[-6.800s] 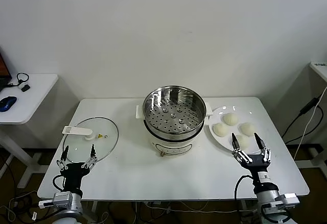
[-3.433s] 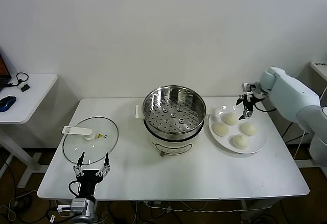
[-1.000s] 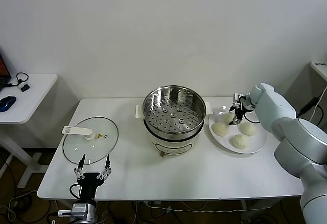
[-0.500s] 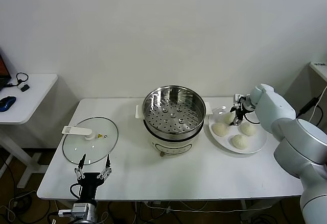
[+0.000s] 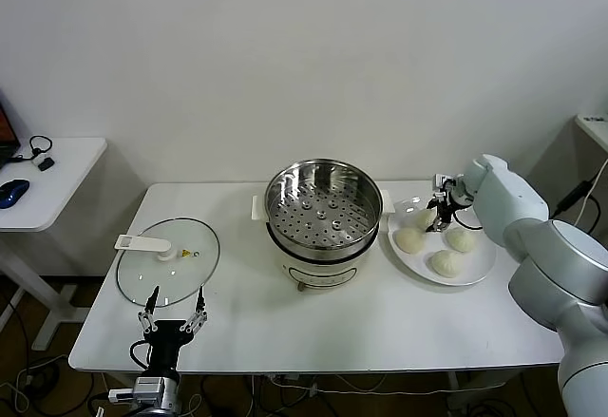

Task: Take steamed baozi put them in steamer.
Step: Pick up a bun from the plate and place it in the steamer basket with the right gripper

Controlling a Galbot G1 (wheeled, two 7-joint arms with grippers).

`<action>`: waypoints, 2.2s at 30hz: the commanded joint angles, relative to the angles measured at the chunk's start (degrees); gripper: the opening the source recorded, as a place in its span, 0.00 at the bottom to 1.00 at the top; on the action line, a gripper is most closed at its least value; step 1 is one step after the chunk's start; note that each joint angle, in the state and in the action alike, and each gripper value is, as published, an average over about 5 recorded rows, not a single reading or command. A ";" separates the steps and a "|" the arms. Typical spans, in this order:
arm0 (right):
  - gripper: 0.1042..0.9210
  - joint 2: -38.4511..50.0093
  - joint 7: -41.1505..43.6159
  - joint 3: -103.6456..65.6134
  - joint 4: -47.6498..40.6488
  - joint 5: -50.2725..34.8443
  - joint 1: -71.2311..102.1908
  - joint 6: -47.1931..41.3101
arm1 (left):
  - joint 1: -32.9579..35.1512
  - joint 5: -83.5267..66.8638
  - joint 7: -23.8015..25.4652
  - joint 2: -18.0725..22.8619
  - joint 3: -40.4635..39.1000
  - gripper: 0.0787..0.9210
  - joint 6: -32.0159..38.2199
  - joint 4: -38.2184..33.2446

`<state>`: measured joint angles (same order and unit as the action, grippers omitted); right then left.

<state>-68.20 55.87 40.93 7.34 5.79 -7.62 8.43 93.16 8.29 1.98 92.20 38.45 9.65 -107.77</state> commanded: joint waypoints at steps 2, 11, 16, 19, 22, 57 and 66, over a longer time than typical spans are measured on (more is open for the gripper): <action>0.72 4.03 4.19 10.10 7.63 -8.54 -3.74 0.33 | 0.21 0.06 0.06 1.59 0.02 0.88 -0.16 -0.54; 0.67 11.05 7.87 23.61 19.41 -17.85 -14.43 5.00 | 0.60 0.42 0.01 1.87 0.14 0.88 -0.30 -1.07; 0.65 13.34 9.48 31.53 25.58 -22.55 -23.09 9.94 | 0.53 1.06 -0.06 2.20 -0.04 0.88 -0.34 -0.91; 0.66 14.35 9.73 35.65 30.38 -25.08 -28.03 11.71 | 0.42 1.43 -0.05 2.44 -0.12 0.88 -0.49 -0.95; 0.66 14.40 9.58 37.58 34.17 -25.90 -32.10 14.49 | 0.31 1.80 -0.05 2.70 -0.22 0.88 -0.62 -0.89; 0.74 -9.50 4.26 31.92 33.06 -5.05 -25.43 41.57 | 0.43 2.34 -0.35 2.80 0.52 0.88 -1.29 -0.40; 0.74 -10.11 3.90 32.62 32.01 -4.45 -22.30 41.57 | -0.43 2.50 -0.32 2.80 0.61 0.88 -1.50 0.37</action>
<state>-76.66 60.23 74.01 39.85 -0.41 -33.75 47.21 93.08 10.73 1.64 92.20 39.00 8.24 -107.71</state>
